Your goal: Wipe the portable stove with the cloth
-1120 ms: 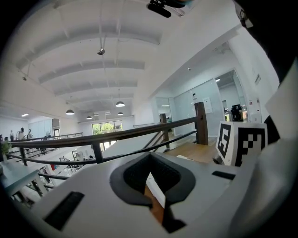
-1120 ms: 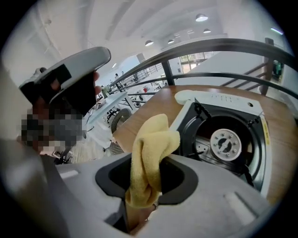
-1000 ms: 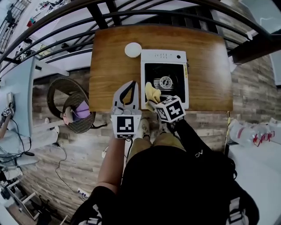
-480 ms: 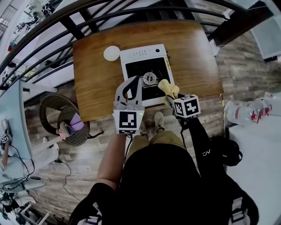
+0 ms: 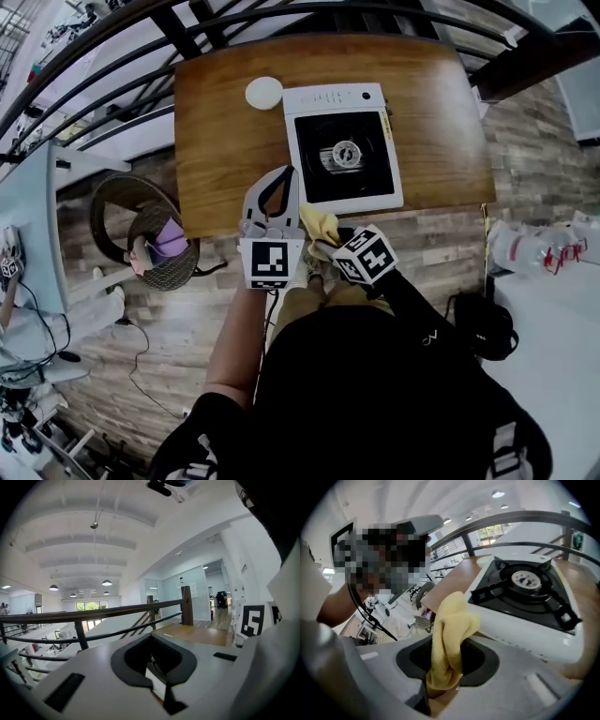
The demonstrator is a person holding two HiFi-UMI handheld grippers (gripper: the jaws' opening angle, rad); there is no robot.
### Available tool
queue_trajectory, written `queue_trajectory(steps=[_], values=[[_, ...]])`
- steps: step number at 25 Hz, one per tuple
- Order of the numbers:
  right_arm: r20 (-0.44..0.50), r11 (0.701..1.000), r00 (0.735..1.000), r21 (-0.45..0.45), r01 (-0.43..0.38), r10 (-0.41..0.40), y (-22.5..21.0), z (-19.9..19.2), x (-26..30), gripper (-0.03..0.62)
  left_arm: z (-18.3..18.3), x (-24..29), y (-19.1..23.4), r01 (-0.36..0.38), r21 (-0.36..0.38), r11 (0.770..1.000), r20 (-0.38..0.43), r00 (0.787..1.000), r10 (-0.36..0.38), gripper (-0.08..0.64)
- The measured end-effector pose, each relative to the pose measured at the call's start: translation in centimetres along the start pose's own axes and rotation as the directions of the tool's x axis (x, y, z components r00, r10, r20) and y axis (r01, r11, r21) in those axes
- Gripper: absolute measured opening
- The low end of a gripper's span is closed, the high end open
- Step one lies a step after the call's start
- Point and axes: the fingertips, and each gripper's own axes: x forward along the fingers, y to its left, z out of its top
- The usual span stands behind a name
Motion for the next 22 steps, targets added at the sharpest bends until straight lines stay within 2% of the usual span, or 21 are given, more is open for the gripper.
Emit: queue_trajectory(steps=[2,4,9,16,22], values=[[-0.047,0.998,0.997,-0.012,-0.058,0.058,1.5,-1.1,2.2,0.123,-1.3,-1.3,1.2,-0.031,-0.006,1.000,-0.027,0.999,0.031,0.006],[-0.082,0.997,0.993,-0.010,-0.082,0.081,2.1,-2.0,4.0,0.123,-2.4,-2.7,2.1,-0.062,-0.015,0.998,-0.051,0.997,0.061,0.008],[-0.062,0.999,0.998,0.046,-0.010,0.013,-0.2,-1.9,4.3,0.123,-3.3,-3.8,2.8,-0.083,-0.024,0.996,-0.069,0.994,0.081,0.006],[-0.018,0.981,0.995,0.169,0.096,-0.094,-6.1,-4.4,-0.7,0.123,-1.5,0.8,-1.7,0.023,-0.015,1.000,-0.031,0.999,-0.024,0.008],[0.006,0.953,0.987,0.261,0.155,-0.163,-12.4,-8.2,-6.4,0.123,0.3,5.6,-8.3,0.105,0.009,0.994,-0.027,0.994,-0.105,0.006]])
